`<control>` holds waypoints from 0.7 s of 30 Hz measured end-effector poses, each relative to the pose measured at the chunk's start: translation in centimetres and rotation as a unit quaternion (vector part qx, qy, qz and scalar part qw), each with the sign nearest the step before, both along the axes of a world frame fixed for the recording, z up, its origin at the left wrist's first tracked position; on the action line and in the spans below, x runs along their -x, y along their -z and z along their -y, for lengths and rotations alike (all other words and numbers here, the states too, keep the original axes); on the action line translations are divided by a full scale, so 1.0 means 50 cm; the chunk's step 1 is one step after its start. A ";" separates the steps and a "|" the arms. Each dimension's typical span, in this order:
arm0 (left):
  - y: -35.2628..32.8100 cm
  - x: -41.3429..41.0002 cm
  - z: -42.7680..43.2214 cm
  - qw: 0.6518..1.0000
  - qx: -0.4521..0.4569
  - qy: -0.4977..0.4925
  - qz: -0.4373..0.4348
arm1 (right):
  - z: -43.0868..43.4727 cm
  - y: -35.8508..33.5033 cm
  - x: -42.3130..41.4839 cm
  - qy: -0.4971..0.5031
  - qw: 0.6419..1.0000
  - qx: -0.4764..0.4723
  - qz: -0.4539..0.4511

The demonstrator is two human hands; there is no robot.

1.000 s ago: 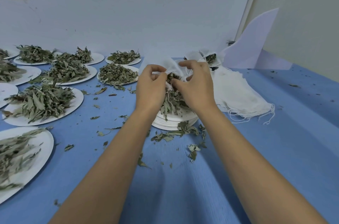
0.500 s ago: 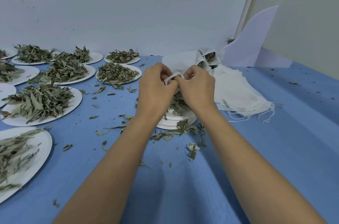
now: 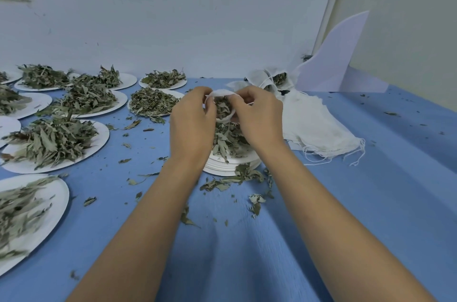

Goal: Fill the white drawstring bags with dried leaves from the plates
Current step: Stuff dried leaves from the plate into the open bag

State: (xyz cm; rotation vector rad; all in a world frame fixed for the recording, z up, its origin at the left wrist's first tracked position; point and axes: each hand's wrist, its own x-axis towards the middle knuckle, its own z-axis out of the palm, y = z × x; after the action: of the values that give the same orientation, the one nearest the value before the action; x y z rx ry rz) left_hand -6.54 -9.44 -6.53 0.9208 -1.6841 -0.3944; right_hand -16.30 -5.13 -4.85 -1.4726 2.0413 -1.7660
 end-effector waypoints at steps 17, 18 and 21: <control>-0.023 -0.001 -0.007 0.985 -0.136 0.101 -0.030 | 0.004 0.009 0.023 -0.002 0.991 -0.062 -0.118; -0.025 -0.002 -0.008 0.982 -0.141 0.120 -0.022 | 0.004 0.011 0.023 0.007 0.990 -0.061 -0.129; -0.033 -0.001 -0.012 0.975 -0.154 0.160 -0.014 | 0.009 0.017 0.030 0.038 0.992 -0.066 -0.096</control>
State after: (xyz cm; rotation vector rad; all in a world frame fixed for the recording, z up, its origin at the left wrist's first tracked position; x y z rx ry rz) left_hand -6.49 -8.85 -4.88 0.8580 -1.7794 -0.9024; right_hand -17.82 -5.57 -5.68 -1.6009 2.2864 -1.5307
